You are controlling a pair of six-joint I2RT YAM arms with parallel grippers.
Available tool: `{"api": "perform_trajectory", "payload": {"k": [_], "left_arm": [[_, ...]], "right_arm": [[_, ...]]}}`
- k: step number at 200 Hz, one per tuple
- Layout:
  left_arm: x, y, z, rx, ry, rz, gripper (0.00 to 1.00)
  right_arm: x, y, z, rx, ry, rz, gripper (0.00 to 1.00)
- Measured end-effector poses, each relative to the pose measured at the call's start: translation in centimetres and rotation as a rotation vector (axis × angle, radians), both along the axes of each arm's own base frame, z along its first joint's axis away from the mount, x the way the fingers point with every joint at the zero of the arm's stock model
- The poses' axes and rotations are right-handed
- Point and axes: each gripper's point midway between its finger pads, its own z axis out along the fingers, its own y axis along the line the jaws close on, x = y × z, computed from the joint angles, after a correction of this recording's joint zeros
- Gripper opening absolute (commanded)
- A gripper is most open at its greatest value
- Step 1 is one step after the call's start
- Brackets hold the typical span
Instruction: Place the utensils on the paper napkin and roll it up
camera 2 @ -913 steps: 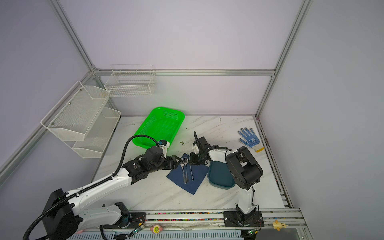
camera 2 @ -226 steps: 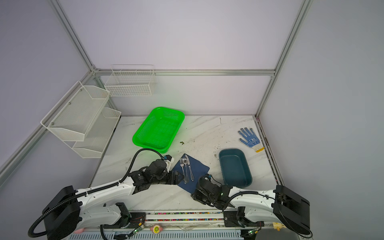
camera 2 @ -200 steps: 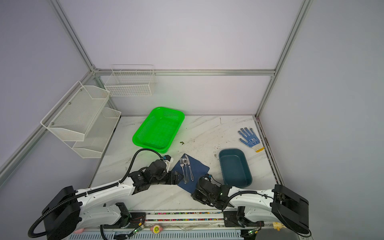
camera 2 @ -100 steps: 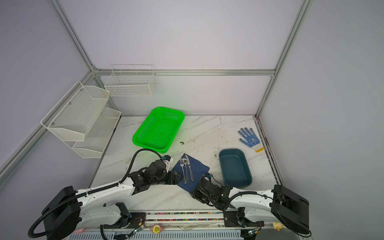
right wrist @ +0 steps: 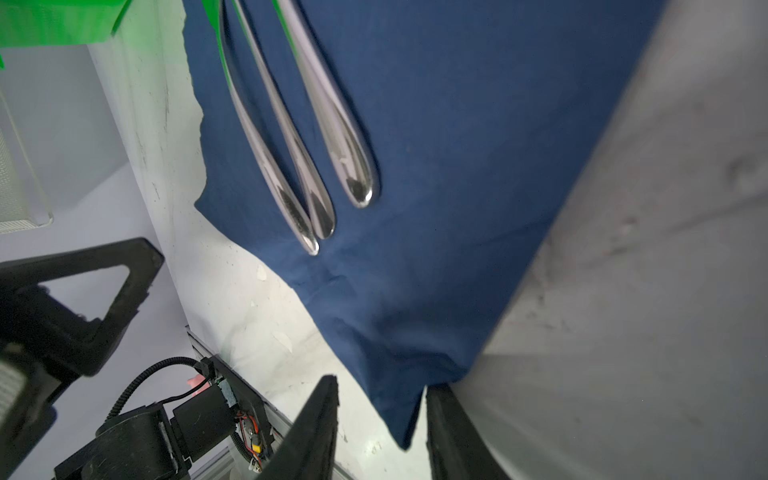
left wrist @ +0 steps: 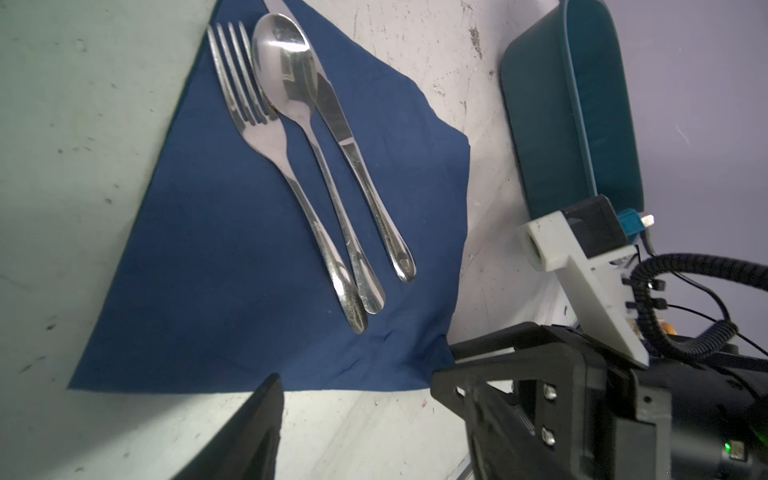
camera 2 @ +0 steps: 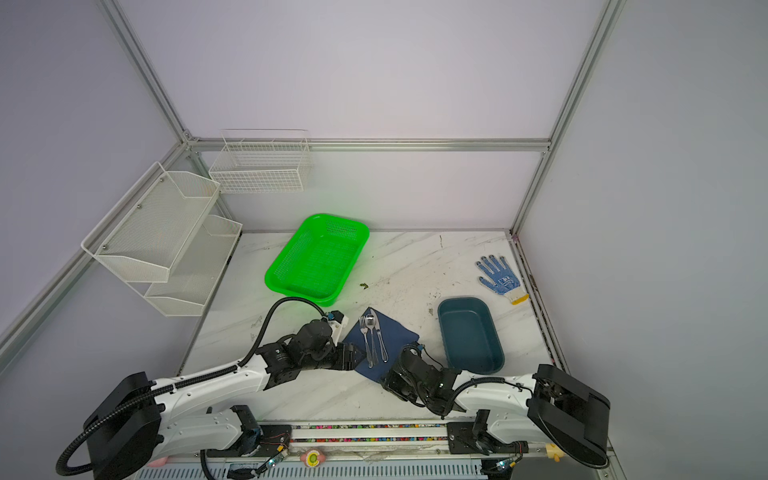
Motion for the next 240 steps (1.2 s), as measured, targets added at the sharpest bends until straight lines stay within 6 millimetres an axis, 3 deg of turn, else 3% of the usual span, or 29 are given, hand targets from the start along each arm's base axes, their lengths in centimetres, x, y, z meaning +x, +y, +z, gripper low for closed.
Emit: {"api": "perform_trajectory", "payload": {"k": [25,106,176,217,240], "left_arm": [[-0.6,-0.8,0.0,-0.024,0.014,-0.044,0.57],[-0.9,-1.1,-0.4,-0.020,0.028,-0.060,0.55],[-0.5,-0.5,0.0,-0.008,0.003,-0.032,0.58],[-0.7,-0.1,0.3,0.000,0.002,-0.028,0.54],[-0.8,-0.1,0.5,-0.006,0.001,-0.031,0.49]], "right_arm": [[0.2,0.2,0.0,0.011,0.001,-0.001,0.38],[1.0,0.6,0.9,0.019,-0.034,0.017,0.40],[4.1,1.5,4.0,0.072,-0.118,0.000,0.43],[6.3,0.6,3.2,0.042,-0.130,-0.015,0.43],[7.0,1.0,3.0,0.032,-0.131,0.009,0.44]]}}
